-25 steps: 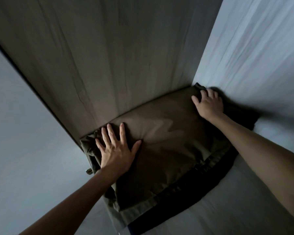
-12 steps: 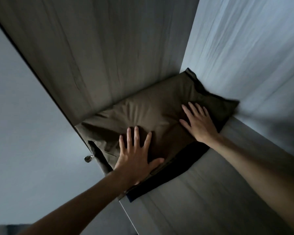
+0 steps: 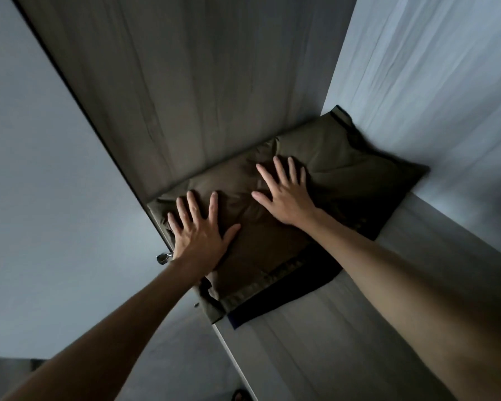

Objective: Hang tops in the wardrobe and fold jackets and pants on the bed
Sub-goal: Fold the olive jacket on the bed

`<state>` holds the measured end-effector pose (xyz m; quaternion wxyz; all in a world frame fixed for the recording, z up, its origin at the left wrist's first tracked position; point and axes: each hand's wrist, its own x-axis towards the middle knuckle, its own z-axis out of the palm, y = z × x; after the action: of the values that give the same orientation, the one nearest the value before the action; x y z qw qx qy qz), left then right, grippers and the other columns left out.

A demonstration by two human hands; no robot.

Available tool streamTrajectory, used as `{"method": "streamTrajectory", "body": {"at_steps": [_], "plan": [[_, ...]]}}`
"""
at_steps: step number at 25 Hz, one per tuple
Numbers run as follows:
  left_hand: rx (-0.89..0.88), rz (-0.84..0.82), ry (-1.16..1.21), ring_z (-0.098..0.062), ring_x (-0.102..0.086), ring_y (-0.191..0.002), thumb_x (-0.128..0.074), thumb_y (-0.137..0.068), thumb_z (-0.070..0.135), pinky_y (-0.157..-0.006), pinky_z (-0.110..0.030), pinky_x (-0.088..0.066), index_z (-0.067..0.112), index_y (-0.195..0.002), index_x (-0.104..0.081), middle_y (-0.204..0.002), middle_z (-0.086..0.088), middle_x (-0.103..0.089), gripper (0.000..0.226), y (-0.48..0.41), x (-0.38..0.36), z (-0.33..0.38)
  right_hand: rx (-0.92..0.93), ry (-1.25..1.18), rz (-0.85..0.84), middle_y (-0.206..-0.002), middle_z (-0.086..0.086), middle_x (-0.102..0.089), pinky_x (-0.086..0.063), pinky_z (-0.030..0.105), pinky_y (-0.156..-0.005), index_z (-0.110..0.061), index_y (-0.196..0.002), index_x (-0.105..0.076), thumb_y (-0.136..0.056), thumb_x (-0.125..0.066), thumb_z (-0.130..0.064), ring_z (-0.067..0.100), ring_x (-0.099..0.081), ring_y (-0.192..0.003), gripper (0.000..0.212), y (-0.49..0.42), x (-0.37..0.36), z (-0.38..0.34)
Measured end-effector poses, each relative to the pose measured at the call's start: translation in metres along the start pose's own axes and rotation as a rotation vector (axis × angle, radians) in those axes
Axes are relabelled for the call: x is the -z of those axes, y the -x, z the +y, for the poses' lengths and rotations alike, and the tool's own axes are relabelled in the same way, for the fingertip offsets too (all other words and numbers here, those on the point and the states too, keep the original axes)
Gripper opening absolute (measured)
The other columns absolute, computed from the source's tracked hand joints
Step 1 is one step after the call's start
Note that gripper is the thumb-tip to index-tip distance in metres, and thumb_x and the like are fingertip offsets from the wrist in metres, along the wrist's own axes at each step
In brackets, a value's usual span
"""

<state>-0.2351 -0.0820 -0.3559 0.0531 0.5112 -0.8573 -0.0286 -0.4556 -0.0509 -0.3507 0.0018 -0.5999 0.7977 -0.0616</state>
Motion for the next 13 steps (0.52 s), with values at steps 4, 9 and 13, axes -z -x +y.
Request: {"method": "streamTrajectory", "body": {"at_steps": [4,9,13], "plan": [[-0.024,-0.061,-0.009,-0.047,-0.005,-0.147,-0.009,-0.082,0.077,-0.115,-0.064,-0.012,0.024,-0.157,-0.001,-0.159,-0.028,-0.004,0.092,-0.001,-0.007,-0.004,-0.052,-0.025,-0.087,-0.164,0.013,-0.007,-0.007,0.06,-0.117,-0.031,-0.156,-0.015,-0.094,-0.036,-0.065,0.041,-0.003,-0.148,0.074,0.002,0.012,-0.007],[-0.053,-0.085,0.085,-0.04,-0.005,-0.149,-0.03,-0.095,0.064,-0.117,-0.058,-0.012,0.03,-0.157,-0.004,-0.162,-0.021,-0.005,0.075,-0.003,-0.001,-0.013,0.136,0.055,-0.134,-0.163,0.015,-0.007,-0.016,0.059,-0.117,-0.03,-0.155,-0.015,-0.083,-0.006,-0.075,0.04,-0.008,-0.148,0.086,0.082,0.005,-0.056],[-0.128,-0.098,0.188,-0.034,-0.006,-0.15,-0.036,-0.097,0.059,-0.121,-0.049,-0.012,0.034,-0.156,-0.008,-0.162,-0.018,-0.007,0.069,-0.005,0.006,-0.03,0.069,0.011,-0.219,-0.163,0.012,0.002,-0.007,0.059,-0.118,-0.03,-0.155,-0.01,-0.089,-0.02,-0.074,0.038,0.001,-0.149,0.08,0.087,0.008,-0.058]]}}
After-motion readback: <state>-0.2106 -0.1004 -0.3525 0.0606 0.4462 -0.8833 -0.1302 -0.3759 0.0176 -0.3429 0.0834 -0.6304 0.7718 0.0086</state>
